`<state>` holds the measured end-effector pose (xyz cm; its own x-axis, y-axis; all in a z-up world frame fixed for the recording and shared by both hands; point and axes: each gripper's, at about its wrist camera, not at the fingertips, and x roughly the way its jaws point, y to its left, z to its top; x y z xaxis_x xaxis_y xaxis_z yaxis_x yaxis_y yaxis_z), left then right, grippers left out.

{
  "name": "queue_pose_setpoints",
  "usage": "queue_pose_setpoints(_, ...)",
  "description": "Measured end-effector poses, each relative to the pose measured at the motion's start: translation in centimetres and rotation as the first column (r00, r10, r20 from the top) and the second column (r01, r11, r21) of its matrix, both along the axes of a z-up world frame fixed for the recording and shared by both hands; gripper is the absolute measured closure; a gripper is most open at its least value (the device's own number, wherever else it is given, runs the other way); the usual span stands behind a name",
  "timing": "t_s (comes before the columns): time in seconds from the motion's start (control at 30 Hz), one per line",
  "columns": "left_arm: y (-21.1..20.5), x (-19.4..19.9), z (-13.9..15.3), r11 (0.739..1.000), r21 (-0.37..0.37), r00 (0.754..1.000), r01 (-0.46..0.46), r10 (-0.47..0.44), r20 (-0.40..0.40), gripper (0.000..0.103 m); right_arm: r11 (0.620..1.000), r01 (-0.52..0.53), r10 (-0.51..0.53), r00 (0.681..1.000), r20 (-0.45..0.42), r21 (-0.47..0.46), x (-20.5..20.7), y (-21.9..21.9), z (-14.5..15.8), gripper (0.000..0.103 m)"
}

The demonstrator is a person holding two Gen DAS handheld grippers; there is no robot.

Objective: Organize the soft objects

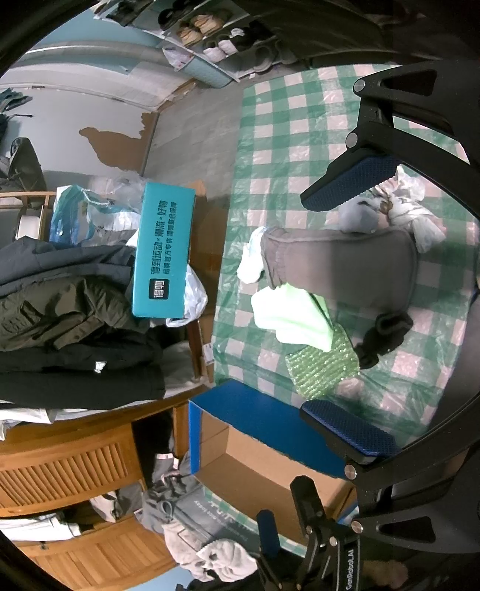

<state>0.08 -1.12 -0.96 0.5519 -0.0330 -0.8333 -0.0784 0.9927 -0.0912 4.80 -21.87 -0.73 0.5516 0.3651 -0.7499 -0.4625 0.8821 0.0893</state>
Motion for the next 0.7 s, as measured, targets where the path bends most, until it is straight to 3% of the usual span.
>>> queue_pose_setpoints(0.7,-0.1,0.0,0.0,1.000,0.000,1.000,-0.001,0.001,0.000,0.011,1.000,0.002,-0.002,1.000,-0.002,-0.001,0.0,-0.1,0.0,0.003)
